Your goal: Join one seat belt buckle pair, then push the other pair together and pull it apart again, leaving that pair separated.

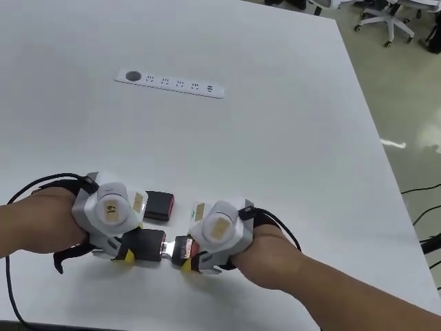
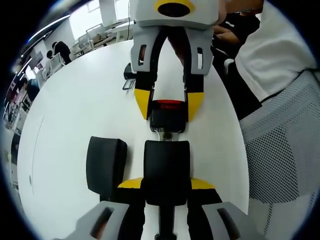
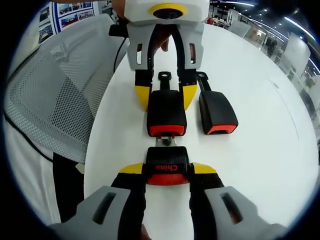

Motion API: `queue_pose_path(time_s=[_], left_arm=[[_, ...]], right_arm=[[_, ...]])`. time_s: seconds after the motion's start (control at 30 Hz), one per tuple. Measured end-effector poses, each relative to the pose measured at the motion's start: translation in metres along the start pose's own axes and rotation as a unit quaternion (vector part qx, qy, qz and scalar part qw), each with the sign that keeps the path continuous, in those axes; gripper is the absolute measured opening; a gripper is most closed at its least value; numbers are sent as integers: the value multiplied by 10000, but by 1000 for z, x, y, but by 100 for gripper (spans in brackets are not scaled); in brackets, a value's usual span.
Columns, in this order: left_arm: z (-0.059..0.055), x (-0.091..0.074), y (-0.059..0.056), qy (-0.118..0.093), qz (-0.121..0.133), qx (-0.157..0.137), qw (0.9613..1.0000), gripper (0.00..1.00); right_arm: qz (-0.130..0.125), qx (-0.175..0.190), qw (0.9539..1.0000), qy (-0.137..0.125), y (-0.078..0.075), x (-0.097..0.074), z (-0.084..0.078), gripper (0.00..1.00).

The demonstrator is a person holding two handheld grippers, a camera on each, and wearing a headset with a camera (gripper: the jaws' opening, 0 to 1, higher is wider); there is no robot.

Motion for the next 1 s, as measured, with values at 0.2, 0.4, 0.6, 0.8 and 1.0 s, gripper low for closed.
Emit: queue_pose_path(time_s=[0.2, 0.4, 0.6, 0.8, 1.0], left_arm=[[1, 0, 1, 67, -7, 49, 10000, 32], [0, 1, 1, 43, -3, 60, 10000, 32], [-3, 0, 3, -100, -26, -9, 9999, 31], [-1, 0, 3, -13, -15, 1, 10000, 32], [-6, -2, 4, -97, -37, -60, 9999, 31]], right_arm=[[20, 47, 10000, -74, 0, 0, 1, 31], [3, 15, 9999, -109, 0, 4, 8, 30], [-26, 21, 10000, -55, 3, 7, 10, 30], [-51, 83, 9999, -30, 1, 6, 8, 31], [-56, -34, 10000, 8, 1, 1, 7, 30]])
Point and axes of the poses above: the centre of the closed fingertips' face, and the gripper's own axes: x roughly forward along the fingers, y roughly to its left, z roughly out of its top, the point moved 9 cm from there along -x, roughly backward along the fingers, and after that the axes turned 8 degrees about -x, right-handed, at the moved point
